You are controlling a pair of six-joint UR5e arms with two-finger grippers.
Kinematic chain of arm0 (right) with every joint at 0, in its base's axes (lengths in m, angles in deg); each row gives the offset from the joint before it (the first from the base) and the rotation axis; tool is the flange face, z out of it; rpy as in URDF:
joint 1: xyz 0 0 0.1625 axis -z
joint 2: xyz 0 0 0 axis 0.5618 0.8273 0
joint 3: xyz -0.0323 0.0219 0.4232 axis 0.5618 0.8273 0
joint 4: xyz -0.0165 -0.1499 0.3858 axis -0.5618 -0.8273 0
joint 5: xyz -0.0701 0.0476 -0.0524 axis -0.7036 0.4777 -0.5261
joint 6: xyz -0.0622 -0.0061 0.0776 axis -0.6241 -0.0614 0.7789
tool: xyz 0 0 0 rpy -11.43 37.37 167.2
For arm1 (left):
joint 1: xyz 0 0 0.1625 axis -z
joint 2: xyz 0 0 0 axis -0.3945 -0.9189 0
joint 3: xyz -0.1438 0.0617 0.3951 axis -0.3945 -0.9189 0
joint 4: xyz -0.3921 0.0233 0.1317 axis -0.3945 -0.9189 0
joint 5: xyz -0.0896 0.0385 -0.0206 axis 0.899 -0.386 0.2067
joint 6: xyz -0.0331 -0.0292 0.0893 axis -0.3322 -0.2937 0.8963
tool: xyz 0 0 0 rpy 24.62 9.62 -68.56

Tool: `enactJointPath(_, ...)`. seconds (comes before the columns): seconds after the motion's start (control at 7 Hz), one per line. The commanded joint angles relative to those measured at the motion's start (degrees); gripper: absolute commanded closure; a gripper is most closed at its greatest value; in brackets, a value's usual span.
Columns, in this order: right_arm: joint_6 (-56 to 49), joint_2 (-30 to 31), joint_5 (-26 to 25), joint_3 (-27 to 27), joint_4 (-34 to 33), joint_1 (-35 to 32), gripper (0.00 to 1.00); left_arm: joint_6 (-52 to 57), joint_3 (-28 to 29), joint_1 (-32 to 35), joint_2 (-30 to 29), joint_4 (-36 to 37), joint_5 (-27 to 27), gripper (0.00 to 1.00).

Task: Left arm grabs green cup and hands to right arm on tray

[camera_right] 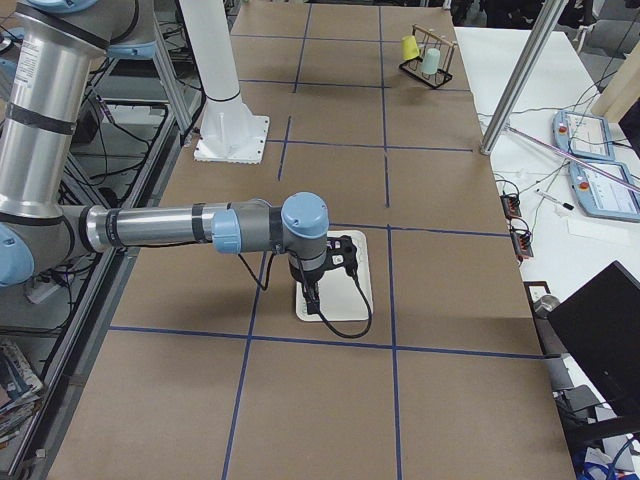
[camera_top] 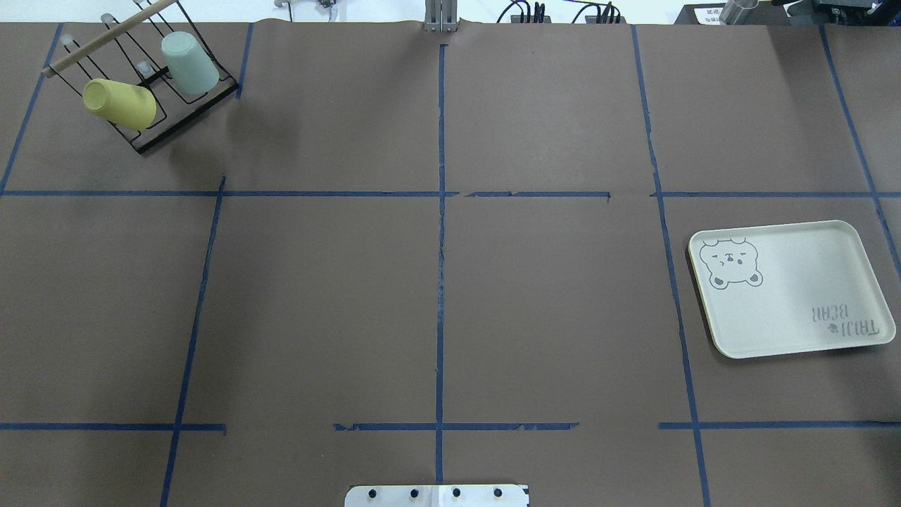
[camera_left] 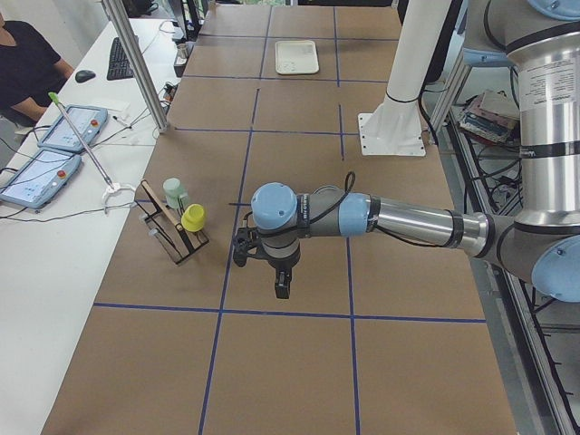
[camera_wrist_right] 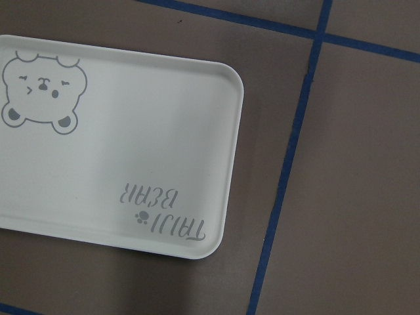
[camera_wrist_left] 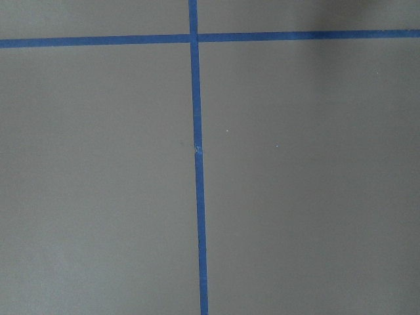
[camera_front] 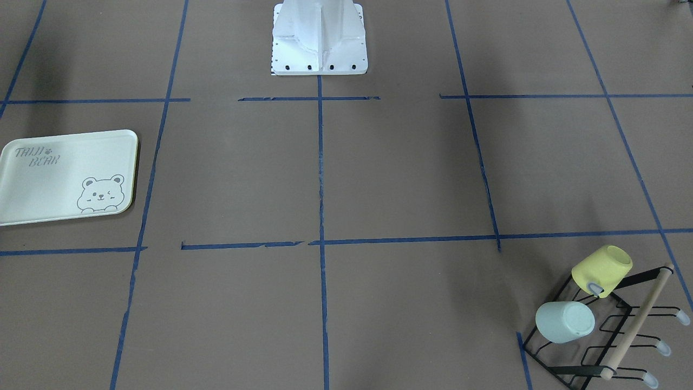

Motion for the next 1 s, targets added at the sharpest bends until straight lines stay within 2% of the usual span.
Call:
enactJointPath(0.0, 0.0, 0.1, 0.2, 0.0, 0.0, -0.3, 0.00, -0.6, 0.4, -0.1, 0.4, -4.6, -0.5, 0.00)
enactJointPath(0.71, -0.2, 0.1, 0.4, -0.3, 0.1, -0.8, 0.00, -0.4, -0.7, -0.1, 0.6, -4.6, 0.6, 0.00)
enactJointPath(0.86, -0.1, 0.0, 0.5, -0.2, 0.1, -0.8, 0.00, -0.3, -1.0, -0.5, 1.8, -5.2, 2.7, 0.00)
